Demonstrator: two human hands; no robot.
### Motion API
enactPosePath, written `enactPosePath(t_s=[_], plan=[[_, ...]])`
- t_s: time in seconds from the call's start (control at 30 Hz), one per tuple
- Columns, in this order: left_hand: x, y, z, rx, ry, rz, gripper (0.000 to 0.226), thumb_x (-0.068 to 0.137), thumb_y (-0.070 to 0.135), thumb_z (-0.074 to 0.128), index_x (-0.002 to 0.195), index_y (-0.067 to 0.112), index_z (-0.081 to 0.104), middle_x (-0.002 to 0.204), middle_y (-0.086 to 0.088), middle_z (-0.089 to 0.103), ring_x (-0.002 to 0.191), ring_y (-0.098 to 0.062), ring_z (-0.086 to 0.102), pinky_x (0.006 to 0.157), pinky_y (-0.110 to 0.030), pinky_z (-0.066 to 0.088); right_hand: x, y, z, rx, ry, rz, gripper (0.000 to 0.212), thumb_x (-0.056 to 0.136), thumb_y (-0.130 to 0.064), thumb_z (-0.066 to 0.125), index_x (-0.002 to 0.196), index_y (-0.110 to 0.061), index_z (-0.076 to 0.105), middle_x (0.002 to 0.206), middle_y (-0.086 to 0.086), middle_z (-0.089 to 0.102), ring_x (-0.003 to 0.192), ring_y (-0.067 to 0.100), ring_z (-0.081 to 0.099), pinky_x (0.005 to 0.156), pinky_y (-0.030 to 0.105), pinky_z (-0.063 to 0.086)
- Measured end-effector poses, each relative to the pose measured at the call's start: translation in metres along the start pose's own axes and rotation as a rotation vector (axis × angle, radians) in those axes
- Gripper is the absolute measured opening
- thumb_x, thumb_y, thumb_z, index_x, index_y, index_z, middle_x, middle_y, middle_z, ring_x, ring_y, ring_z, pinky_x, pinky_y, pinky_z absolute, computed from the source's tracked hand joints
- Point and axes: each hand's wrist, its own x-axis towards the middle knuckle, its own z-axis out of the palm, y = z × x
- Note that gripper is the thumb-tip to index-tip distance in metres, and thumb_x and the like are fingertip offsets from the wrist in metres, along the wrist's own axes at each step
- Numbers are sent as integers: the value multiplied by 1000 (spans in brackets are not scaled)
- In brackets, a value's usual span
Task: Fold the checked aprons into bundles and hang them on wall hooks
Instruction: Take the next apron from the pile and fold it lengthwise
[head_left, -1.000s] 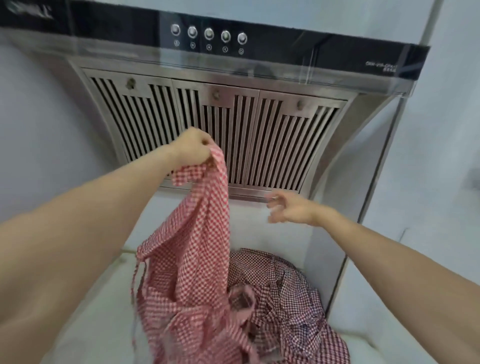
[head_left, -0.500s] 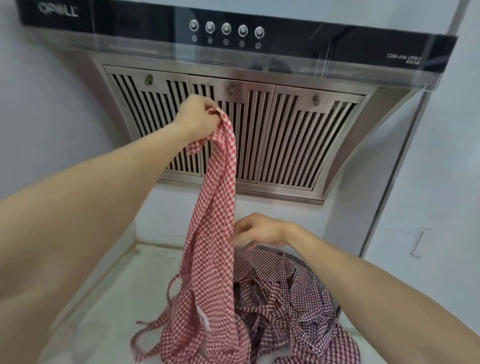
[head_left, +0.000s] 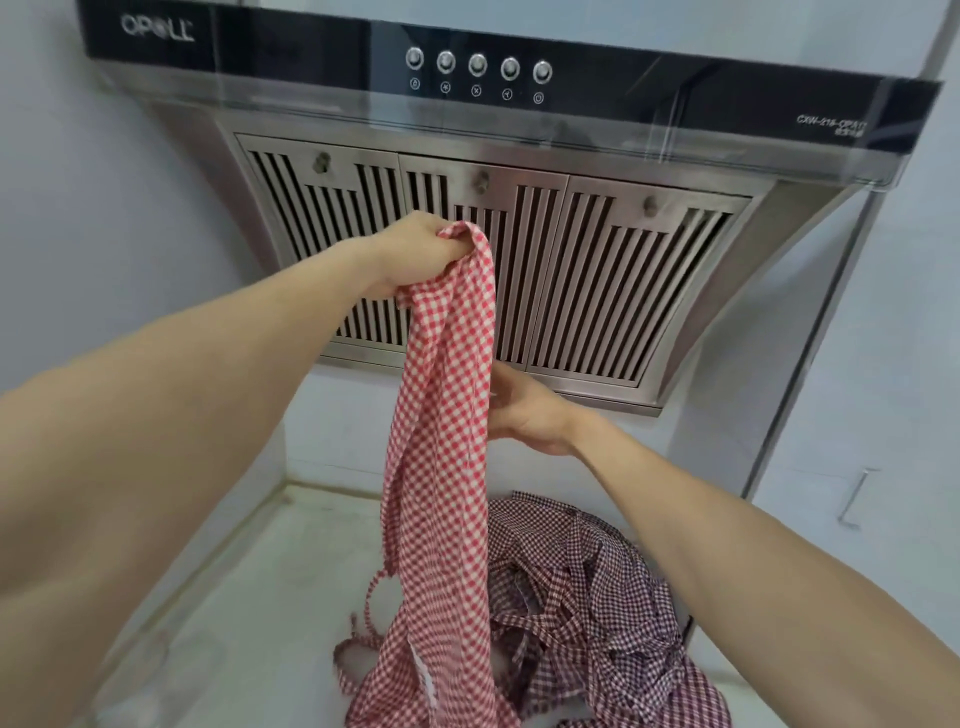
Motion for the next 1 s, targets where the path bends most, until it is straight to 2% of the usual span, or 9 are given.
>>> enactPosePath(t_s=[0.07, 0.2, 0.27, 0.37, 0.47, 0.57, 0.67, 0.87, 1.0], plan=[[2, 5, 4, 117, -34, 21, 36, 102, 31, 50, 101, -1, 67, 76, -4, 62, 63, -13, 58, 62, -23, 50, -2, -9, 3, -72, -47, 26, 48, 87, 11, 59, 130, -5, 47, 108, 25, 59, 90, 34, 63, 82, 39, 54], [1, 8, 3, 349, -9, 38, 38, 101, 33, 52, 86, 2, 66, 65, -1, 55, 53, -10, 51, 53, -19, 44, -12, -28, -18, -115, -76, 134, 30, 94, 3, 51, 122, -7, 51, 72, 4, 48, 63, 18, 37, 59, 26, 33], [2, 5, -2, 364, -21, 3, 37, 100, 34, 52, 91, 1, 67, 66, -2, 55, 55, -12, 52, 56, -21, 44, -17, -42, -39, 27, -105, 114, 61, 88, 0, 64, 141, -19, 40, 101, -1, 65, 83, 17, 60, 70, 28, 49], [-3, 14, 4, 191, -134, -78, 30, 99, 32, 53, 96, 4, 64, 72, 0, 59, 59, -12, 56, 60, -23, 45, -20, -56, -49, 32, -182, 57, 94, 79, -1, 75, 152, -33, 24, 147, -1, 47, 129, 22, 54, 103, 46, 49], [-13, 32, 19, -131, -306, -143, 26, 99, 31, 51, 105, 10, 65, 87, -2, 74, 81, -18, 70, 80, -34, 55, -15, -61, -32, 54, -95, -6, 68, 79, 0, 73, 140, -10, 45, 131, 8, 63, 121, 27, 61, 108, 49, 45], [-15, 44, 21, -229, -267, -83, 25, 98, 26, 52, 103, 8, 67, 84, -2, 76, 77, -17, 73, 76, -33, 58, -11, -67, -32, 322, 58, -118, 53, 78, -4, 75, 127, 0, 56, 120, 12, 67, 113, 33, 64, 101, 50, 50], [-8, 38, 7, -180, -30, -39, 24, 98, 20, 53, 107, 2, 66, 79, -2, 67, 63, -11, 63, 61, -22, 52, -21, -66, -50, 50, 125, -45, 55, 74, -21, 81, 124, -7, 61, 121, 4, 70, 112, 23, 67, 101, 42, 51], [2, -7, -16, -202, 393, -146, 23, 104, 12, 43, 113, 3, 61, 74, -2, 56, 52, -8, 49, 40, -16, 41, -62, -19, -117, -605, 108, 493, 39, 84, -45, 70, 115, -22, 66, 118, -3, 68, 109, 17, 64, 107, 42, 47], [3, -35, -13, 156, 318, -169, 20, 101, 5, 43, 98, 11, 62, 79, -12, 62, 56, -16, 48, 45, -23, 42, -88, -26, -161, -817, 480, 553, 38, 94, -48, 61, 89, -10, 66, 88, 7, 64, 71, 18, 59, 60, 28, 51]])
